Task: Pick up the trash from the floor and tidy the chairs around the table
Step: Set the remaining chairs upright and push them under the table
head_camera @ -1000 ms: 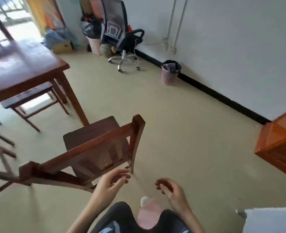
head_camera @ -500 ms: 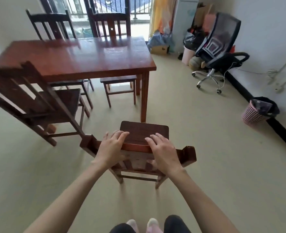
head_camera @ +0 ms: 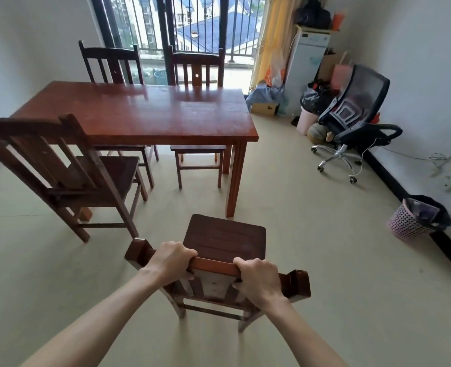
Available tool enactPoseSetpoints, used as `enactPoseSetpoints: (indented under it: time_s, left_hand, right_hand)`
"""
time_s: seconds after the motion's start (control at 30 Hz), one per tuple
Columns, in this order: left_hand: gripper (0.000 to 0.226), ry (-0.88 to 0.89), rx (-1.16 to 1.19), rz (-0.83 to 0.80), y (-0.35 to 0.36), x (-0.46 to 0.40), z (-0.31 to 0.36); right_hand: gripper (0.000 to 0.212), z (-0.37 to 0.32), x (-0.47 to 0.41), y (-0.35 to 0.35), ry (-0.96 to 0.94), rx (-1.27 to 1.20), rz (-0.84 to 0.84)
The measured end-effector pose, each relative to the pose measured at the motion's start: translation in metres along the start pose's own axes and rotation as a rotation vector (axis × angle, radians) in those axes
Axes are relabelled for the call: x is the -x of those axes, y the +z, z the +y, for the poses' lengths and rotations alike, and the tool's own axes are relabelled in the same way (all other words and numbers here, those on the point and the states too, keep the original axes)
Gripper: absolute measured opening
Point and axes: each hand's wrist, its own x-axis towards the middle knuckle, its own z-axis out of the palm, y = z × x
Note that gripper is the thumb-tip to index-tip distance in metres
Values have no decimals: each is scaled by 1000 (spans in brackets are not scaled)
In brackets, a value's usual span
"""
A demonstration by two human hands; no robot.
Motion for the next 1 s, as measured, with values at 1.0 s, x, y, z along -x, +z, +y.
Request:
enactPoseSetpoints:
  time_s: [1.0]
  left_hand:
    - [41,-65,65,344,19,-11,-79]
  right_hand:
    - [49,-28,-105,9,39,119,192]
